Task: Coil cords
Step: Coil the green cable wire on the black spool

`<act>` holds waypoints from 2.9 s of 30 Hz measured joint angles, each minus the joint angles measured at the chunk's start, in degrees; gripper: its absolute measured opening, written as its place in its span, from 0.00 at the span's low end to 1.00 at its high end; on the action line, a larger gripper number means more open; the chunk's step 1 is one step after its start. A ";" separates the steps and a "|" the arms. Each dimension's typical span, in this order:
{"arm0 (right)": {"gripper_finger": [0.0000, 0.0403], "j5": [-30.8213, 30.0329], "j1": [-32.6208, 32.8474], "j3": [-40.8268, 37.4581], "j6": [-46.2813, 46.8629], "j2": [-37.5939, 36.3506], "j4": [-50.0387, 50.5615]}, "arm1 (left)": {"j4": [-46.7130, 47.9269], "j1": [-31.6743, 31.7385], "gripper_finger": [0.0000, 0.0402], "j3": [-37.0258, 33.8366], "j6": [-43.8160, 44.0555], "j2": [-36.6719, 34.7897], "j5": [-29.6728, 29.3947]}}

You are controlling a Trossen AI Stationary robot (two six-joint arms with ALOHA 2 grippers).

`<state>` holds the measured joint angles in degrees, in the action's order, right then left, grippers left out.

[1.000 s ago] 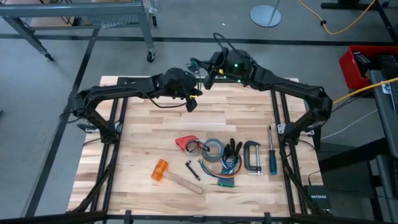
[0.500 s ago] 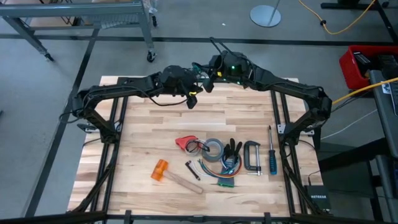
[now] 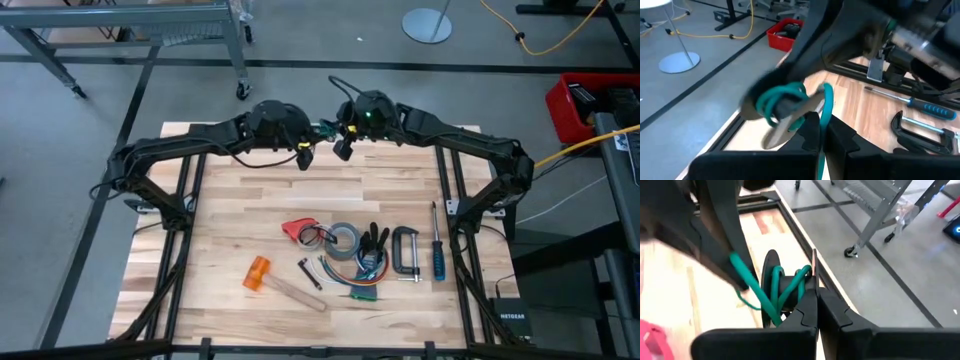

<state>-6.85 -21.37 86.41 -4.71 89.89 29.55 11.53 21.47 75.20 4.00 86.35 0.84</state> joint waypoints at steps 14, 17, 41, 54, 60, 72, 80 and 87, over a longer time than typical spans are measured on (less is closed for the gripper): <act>0.00 9.38 -0.02 0.00 0.00 -0.81 5.72 | 7.43 1.53 0.00 0.00 -1.93 -1.71 0.04; 0.00 9.44 -0.02 0.00 0.00 -2.45 5.68 | 9.36 1.82 0.01 0.00 -4.06 -1.71 0.06; 0.00 10.42 -0.02 -0.02 -0.02 -12.56 4.64 | 12.02 1.89 0.22 0.02 -11.63 -1.67 -0.13; 0.00 10.38 -0.02 -0.02 -0.04 -12.63 3.12 | 12.02 1.77 0.18 0.02 -11.51 -1.65 0.02; 0.00 10.36 -0.02 -0.02 -0.04 -12.61 3.07 | 12.47 1.77 0.15 0.02 -11.49 -1.65 0.01; 0.00 11.45 0.00 -0.02 -0.04 -12.59 0.46 | 13.66 1.77 0.08 0.02 -11.94 -1.62 0.00; 0.00 11.52 0.00 -0.02 -0.03 -12.59 0.42 | 13.63 1.77 0.02 0.02 -11.93 -1.62 0.00; 0.00 11.54 -0.02 -0.02 -0.04 -12.55 -0.93 | 13.36 1.77 0.01 0.02 -10.77 -1.62 -0.99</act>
<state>4.69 -21.39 86.39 -4.75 77.34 28.62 24.90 23.24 75.22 -6.77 84.73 -0.14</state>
